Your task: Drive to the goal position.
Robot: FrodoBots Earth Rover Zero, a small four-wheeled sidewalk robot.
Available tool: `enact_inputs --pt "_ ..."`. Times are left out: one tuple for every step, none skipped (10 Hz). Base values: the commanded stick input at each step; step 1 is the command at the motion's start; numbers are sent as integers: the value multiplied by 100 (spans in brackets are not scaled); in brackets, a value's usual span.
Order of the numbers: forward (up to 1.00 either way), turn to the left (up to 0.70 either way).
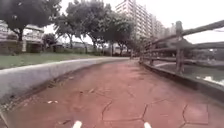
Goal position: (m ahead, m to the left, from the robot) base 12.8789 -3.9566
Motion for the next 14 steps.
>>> enact_inputs --pt "50 0" --pt "50 0" --pt "50 0" --pt "50 0" --pt "50 0" --pt "50 0" --pt "50 0" --pt "50 6" --pt "50 4" --pt "50 0" --pt "50 0" --pt "50 0" --pt "50 0" --pt "50 0"
